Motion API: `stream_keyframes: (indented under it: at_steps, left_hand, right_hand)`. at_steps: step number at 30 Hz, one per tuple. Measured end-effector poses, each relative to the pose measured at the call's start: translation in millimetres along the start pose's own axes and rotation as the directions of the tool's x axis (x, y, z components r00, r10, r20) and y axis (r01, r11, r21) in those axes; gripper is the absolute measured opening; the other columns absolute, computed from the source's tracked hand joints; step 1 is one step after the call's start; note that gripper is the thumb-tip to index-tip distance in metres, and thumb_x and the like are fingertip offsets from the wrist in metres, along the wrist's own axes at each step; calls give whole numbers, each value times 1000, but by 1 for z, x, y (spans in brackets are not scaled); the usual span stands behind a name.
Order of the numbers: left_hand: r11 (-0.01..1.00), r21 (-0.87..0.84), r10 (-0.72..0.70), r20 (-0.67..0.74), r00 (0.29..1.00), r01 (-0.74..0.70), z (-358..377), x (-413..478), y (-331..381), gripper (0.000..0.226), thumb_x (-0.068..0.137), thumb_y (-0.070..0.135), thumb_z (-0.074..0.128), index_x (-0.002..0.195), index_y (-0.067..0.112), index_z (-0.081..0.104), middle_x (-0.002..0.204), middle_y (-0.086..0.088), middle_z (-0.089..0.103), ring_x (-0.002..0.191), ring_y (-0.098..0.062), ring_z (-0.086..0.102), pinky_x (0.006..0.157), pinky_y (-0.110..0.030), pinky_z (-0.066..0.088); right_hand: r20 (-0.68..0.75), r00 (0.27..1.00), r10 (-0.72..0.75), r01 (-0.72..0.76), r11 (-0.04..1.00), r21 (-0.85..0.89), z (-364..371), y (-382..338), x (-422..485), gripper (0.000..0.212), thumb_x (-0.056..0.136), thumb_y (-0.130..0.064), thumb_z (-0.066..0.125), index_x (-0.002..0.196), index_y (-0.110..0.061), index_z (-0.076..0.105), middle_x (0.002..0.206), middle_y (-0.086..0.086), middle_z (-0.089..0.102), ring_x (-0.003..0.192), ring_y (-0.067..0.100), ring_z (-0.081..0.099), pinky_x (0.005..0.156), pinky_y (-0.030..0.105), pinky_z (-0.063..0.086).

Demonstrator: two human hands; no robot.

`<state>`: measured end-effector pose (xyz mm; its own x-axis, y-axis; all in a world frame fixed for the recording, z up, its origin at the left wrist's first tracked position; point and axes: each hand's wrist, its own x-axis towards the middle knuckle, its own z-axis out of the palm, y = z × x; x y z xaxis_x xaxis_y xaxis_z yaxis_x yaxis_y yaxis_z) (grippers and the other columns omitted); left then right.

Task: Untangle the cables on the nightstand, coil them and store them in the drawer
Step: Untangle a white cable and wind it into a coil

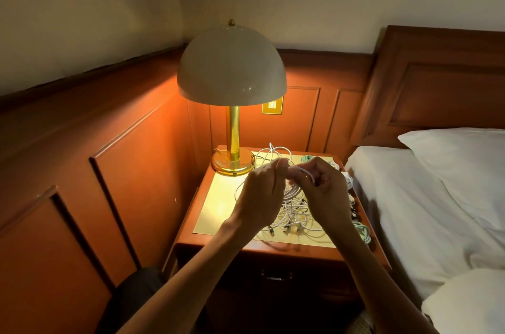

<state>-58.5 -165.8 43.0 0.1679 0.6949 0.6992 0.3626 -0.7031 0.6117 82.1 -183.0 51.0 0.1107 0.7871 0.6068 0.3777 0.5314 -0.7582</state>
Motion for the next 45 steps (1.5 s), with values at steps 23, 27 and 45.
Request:
stream_keyframes:
  at_steps: [23,27,45]
  left_hand:
    - [943,265,141,220,965,-198,-11,-1,-30,35,107,23,41,85,11,65,72,12,52,55,2,47,55,-4,30]
    - [970,127,162,298,941,-208,-17,5,-20,32,107,26,38,79,26,54,67,20,47,55,7,51,56,-4,33]
    - [979,197,-114,299,947,56,-17,10,-27,47,106,39,34,65,27,54,57,10,55,42,-2,52,42,-12,36]
  right_hand:
    - [168,981,-98,161,892,-423,-25,-1,5,8,88,-29,75,95,-26,75,91,-12,73,77,0,64,70,26,54]
    - [194,968,-159,219,915,-340,-31,2,5,19,94,-39,59,108,-38,70,102,-18,71,80,-2,66,68,26,57]
    - [336,908,251,-184,958,-221,-9,1,3,35,86,-36,76,117,-34,61,96,-21,67,83,-3,68,79,25,60]
